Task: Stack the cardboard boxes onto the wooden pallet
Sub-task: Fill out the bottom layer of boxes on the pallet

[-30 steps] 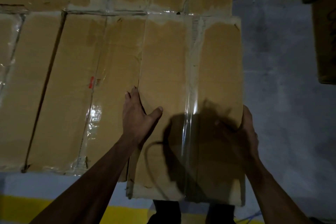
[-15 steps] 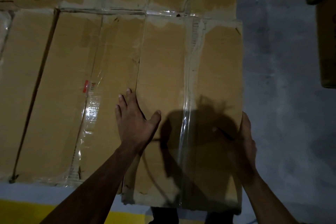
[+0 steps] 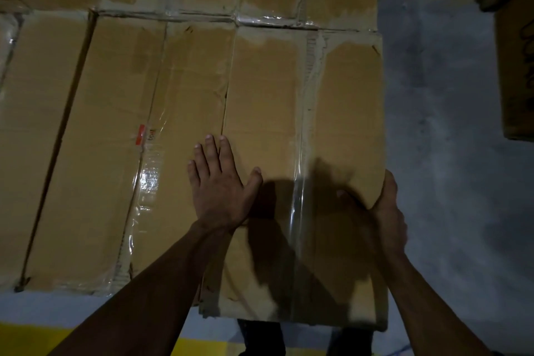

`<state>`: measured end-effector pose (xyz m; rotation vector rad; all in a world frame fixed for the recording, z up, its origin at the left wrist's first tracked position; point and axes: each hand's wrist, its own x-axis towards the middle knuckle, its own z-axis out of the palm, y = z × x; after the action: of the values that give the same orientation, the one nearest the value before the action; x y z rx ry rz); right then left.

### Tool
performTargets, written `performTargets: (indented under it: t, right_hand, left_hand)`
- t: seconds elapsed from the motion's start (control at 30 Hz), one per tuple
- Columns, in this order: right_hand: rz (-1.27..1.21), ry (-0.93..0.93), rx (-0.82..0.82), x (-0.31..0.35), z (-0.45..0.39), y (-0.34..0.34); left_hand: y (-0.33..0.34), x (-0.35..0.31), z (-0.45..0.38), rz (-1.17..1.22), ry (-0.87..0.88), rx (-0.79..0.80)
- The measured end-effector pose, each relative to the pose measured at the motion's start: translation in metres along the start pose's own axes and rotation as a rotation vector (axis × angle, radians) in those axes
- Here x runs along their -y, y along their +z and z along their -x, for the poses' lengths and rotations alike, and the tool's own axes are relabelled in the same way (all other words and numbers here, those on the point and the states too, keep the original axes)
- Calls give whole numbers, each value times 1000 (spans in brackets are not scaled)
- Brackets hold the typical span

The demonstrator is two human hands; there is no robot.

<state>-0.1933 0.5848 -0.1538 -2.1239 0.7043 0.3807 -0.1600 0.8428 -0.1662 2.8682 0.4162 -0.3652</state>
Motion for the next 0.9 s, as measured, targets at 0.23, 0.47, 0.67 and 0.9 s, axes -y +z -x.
performTargets:
  t: [0.23, 0.47, 0.67, 0.9]
  right_hand:
    - [57, -16, -27, 2, 4, 3]
    - [373, -4, 49, 3, 44, 4]
    - [641, -165, 64, -37, 101, 11]
    - [747, -326, 168, -73, 139, 0]
  left_hand:
    - [-13, 1, -2, -26, 14, 157]
    - [-33, 23, 22, -81, 133, 250]
    - [-36, 61, 100, -96, 217, 317]
    - [-26, 95, 171, -195, 270, 374]
